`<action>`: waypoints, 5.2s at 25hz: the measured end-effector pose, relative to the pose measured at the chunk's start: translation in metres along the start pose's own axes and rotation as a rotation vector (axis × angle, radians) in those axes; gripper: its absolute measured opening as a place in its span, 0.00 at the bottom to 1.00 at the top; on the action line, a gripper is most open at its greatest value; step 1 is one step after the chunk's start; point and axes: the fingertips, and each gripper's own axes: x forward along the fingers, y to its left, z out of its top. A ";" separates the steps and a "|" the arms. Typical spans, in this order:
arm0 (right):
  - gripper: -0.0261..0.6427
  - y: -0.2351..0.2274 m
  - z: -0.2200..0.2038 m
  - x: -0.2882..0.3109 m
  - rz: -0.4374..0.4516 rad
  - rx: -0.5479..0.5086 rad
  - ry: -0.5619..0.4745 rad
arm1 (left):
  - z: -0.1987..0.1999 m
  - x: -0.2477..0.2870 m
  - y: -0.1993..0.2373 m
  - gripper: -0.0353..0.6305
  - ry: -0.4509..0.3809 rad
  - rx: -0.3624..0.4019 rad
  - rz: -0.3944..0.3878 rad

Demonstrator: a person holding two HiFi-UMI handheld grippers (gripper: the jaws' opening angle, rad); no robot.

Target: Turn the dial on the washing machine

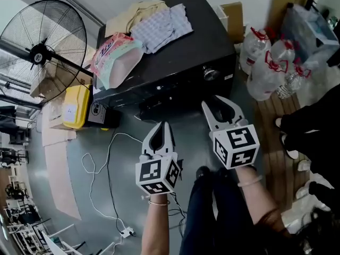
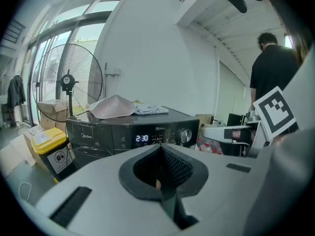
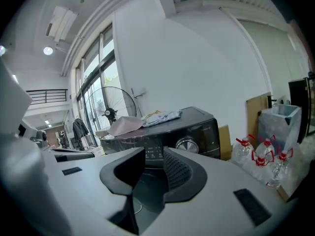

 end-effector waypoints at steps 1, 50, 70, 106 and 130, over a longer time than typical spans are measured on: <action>0.25 0.002 0.001 -0.003 0.002 -0.007 0.001 | 0.002 -0.003 -0.001 0.07 0.001 0.001 0.003; 0.15 0.110 0.066 -0.185 -0.086 -0.108 -0.085 | 0.054 -0.182 -0.040 0.08 -0.072 -0.031 -0.089; 0.10 0.175 0.083 -0.268 -0.103 -0.210 -0.152 | 0.080 -0.271 -0.071 0.08 -0.149 0.015 -0.207; 0.08 0.160 0.123 -0.340 -0.058 -0.325 -0.188 | 0.116 -0.313 -0.127 0.08 -0.201 0.025 -0.151; 0.08 0.153 0.126 -0.328 -0.074 -0.320 -0.173 | 0.116 -0.299 -0.118 0.07 -0.187 0.032 -0.174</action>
